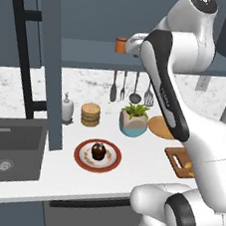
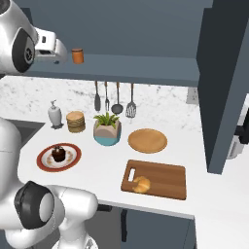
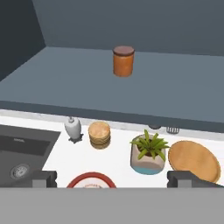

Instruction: From the different types of pastries on the counter, select a croissant and place it on the cutting board. Then retrieve a jar of jam from the cabinet and place it alongside the croissant on the cutting board.

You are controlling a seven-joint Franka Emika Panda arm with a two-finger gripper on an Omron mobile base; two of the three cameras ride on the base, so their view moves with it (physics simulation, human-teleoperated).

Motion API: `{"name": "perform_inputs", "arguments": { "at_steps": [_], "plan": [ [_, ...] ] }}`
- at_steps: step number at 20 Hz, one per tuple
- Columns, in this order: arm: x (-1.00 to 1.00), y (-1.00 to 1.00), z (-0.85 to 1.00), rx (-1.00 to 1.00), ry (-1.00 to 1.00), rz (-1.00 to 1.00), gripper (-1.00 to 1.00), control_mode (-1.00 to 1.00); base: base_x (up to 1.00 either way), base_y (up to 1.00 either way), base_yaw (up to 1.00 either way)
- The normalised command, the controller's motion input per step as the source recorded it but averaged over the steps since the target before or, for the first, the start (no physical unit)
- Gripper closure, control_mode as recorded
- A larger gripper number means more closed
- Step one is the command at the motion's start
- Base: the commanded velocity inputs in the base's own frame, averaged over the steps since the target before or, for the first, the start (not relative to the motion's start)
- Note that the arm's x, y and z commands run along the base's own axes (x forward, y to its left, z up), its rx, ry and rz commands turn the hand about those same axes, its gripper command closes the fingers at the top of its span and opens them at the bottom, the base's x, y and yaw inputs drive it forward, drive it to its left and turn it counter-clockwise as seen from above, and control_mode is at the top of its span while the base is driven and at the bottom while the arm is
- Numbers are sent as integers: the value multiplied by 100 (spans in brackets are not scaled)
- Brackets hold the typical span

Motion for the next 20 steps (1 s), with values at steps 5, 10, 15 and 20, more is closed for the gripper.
{"name": "perform_inputs", "arguments": {
  "at_steps": [5, 10, 15, 20],
  "plan": [
    [16, -1, -26, 0, -12, 0, -100, -100, 0, 0, 0],
    [14, -7, -32, -1, -22, 0, -100, -100, 0, 0, 0],
    [25, -4, -1, 1, -4, 0, -100, -100, 0, 0, 0],
    [6, 0, 0, 1, 13, 0, -100, -100, 0, 0, 0]
  ]
}}
